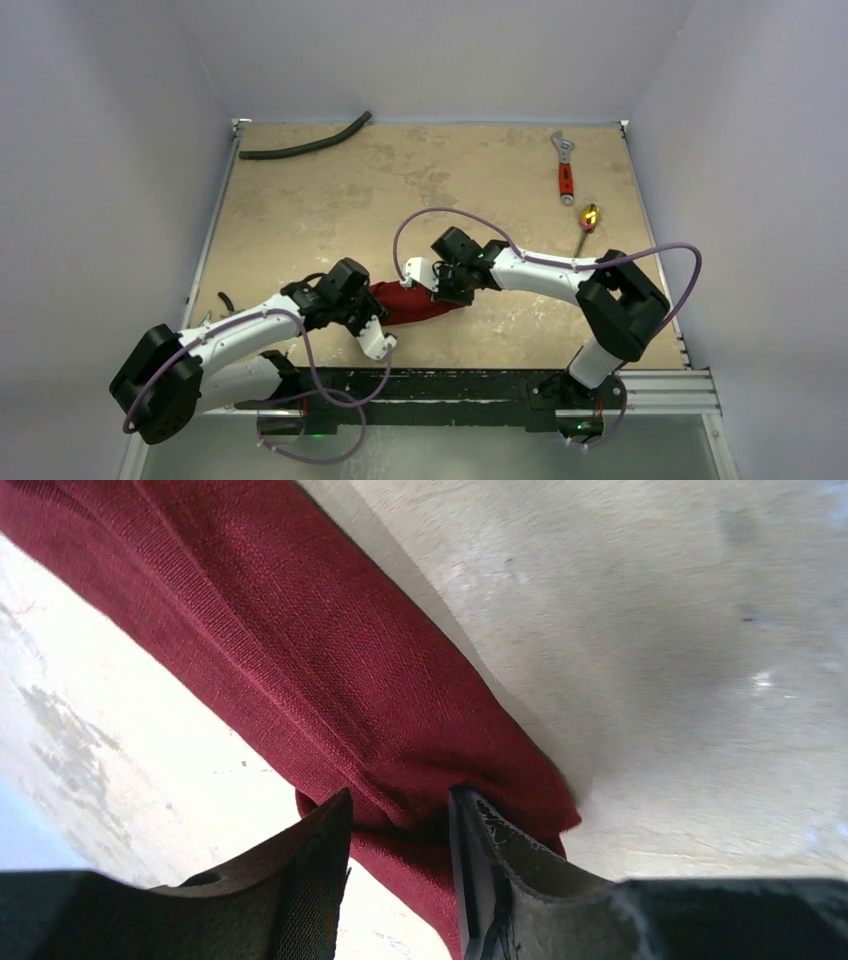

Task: Fold the napkin into a case and place the utensils inside
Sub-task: Fold the 2/3-rectangle-folded napkin at the center of the board.

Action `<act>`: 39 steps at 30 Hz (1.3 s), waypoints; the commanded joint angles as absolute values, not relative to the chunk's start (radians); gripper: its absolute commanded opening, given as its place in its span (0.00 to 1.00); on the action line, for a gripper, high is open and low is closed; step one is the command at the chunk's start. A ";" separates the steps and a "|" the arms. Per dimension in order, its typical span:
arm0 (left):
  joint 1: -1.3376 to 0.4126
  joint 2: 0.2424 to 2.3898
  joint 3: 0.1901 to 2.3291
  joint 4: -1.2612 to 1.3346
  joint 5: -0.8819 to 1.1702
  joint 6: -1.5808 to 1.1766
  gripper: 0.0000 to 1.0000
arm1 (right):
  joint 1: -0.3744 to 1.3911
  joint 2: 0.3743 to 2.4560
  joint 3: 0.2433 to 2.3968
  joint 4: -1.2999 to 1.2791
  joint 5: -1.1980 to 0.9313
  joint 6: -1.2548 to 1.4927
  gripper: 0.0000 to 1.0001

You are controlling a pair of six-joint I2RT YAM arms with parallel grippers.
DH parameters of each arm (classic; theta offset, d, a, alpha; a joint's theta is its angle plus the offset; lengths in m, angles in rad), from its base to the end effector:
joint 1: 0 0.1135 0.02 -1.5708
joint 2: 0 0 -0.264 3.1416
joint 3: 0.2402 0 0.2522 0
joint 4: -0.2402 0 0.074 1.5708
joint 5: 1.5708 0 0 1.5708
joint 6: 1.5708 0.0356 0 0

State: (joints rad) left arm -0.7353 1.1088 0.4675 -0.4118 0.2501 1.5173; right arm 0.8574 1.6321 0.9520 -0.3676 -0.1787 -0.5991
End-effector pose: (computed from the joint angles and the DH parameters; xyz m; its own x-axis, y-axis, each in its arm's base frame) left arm 0.1337 -0.1328 0.1571 0.7053 0.6666 -0.2412 0.6831 -0.5481 0.4827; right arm 0.2039 0.2452 0.1752 -0.0158 -0.8662 -0.4994 -0.9822 0.1070 -0.1545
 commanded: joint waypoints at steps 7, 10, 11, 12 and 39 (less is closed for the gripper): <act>-0.727 1.061 0.607 -0.774 0.354 1.468 0.47 | 0.834 1.640 0.987 -0.406 -0.251 -0.589 0.00; -0.723 1.062 0.613 -0.782 0.342 1.462 0.53 | 0.834 1.655 0.997 -0.413 -0.263 -0.593 0.00; -0.723 1.060 0.619 -0.785 0.344 1.451 0.57 | 0.834 1.655 0.999 -0.412 -0.266 -0.593 0.00; -0.719 1.057 0.633 -0.784 0.351 1.429 0.58 | 0.834 1.653 1.001 -0.413 -0.268 -0.592 0.00; -0.387 1.316 0.666 -0.199 0.554 0.563 0.36 | 0.834 1.641 1.042 -0.441 -0.340 -0.542 0.00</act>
